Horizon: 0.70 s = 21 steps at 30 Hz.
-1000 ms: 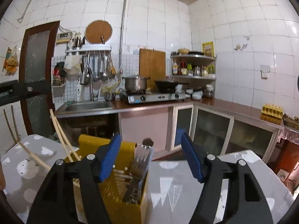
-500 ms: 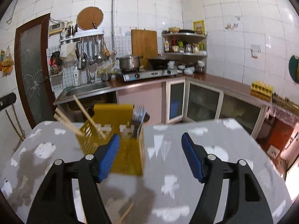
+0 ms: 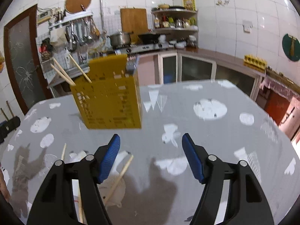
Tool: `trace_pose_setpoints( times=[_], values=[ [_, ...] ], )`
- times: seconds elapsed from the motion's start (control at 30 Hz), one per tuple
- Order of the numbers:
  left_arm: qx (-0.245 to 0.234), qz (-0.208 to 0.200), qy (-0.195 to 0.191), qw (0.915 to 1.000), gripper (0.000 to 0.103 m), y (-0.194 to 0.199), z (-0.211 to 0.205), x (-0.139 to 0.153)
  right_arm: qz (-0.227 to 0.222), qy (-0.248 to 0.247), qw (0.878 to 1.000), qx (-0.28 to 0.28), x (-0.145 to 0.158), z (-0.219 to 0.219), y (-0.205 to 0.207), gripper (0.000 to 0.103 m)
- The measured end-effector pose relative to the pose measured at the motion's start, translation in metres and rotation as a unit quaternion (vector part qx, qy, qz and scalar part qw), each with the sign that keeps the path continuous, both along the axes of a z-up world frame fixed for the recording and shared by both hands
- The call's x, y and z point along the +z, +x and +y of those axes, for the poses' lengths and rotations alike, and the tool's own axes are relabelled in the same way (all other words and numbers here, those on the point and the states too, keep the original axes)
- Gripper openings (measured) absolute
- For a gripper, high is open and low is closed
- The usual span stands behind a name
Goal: Organize utensils
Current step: 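Move both open tools back to the chopsticks on the table, then grasp a chopstick with the right tool while the left tool grasps another chopstick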
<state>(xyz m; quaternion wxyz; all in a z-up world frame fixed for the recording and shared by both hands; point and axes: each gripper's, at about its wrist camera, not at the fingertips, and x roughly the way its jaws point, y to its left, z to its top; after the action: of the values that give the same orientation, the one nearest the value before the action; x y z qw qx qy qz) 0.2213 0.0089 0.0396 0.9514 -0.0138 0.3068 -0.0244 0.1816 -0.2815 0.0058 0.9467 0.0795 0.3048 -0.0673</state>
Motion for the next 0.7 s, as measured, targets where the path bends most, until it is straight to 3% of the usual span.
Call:
trace_pose_setpoints(
  times=[0.23, 0.37, 0.5, 0.6, 0.7],
  values=[
    [0.001, 0.061, 0.007, 0.9981, 0.098, 0.021, -0.012, -0.043, 0.064, 0.018, 0.998, -0.006, -0.03, 0.013, 0.025, 0.064],
    [0.008, 0.078, 0.01, 0.9969, 0.098, 0.029, -0.015, -0.054, 0.088, 0.029, 0.996, -0.007, -0.039, 0.017, 0.039, 0.055],
    [0.012, 0.091, 0.015, 0.9957, 0.098, 0.036, -0.017, -0.063, 0.121, 0.045, 0.992, -0.004, -0.05, 0.026, 0.054, 0.036],
    [0.017, 0.105, 0.015, 0.9943, 0.098, 0.041, -0.019, -0.067, 0.145, 0.049, 0.988, -0.008, -0.06, 0.031, 0.063, 0.031],
    [0.017, 0.118, 0.008, 0.9929, 0.098, 0.046, -0.02, -0.071, 0.144, 0.034, 0.989, -0.013, -0.063, 0.036, 0.068, 0.022]
  ],
)
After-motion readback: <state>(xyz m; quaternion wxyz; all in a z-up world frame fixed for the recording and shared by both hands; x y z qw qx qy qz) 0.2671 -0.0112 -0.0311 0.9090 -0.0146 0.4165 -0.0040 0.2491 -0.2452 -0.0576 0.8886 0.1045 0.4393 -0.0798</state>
